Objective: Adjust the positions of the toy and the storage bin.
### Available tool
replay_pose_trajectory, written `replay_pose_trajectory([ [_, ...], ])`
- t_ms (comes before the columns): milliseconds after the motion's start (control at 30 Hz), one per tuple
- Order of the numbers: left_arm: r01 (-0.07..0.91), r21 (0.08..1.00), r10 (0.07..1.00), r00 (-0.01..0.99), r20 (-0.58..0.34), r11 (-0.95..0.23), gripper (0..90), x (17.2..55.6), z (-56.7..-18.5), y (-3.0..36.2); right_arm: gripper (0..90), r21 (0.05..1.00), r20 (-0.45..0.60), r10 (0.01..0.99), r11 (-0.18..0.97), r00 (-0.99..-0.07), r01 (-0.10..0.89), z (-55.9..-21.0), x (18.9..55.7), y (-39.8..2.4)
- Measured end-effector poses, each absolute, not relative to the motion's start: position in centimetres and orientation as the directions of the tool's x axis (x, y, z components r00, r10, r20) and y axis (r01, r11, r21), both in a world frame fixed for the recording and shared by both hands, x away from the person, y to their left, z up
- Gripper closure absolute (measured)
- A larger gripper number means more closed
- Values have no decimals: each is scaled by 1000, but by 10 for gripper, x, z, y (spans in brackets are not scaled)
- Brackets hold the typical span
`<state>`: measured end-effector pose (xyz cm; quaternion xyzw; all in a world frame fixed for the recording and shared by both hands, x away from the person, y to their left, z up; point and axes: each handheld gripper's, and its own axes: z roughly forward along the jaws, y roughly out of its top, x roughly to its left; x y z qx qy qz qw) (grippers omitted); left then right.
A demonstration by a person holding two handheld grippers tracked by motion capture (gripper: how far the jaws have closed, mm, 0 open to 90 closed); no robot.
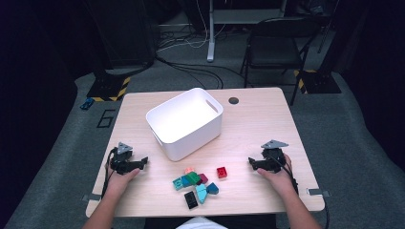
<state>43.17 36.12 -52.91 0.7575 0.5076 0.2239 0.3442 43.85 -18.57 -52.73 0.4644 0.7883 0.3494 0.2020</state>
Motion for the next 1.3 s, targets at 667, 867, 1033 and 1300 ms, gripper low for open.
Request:
replay_pose_trajectory([
  [667,636,740,940,342,-14,-220,269,428,-526,360,206,745,5,878,316,-478,588,-527,438,-184],
  [867,663,716,943,333,-23,-217,331,430,-518,359,231,751,4,879,313,-477,582,-527,438,-184],
  [1033,671,722,951,305,-59,-171,355,430,-505,362,282,745,6,874,321,-487,585,-525,438,-184],
  [1300,655,743,943,315,-105,-136,355,426,-474,360,402,699,28,866,341,-500,629,-517,440,-185],
])
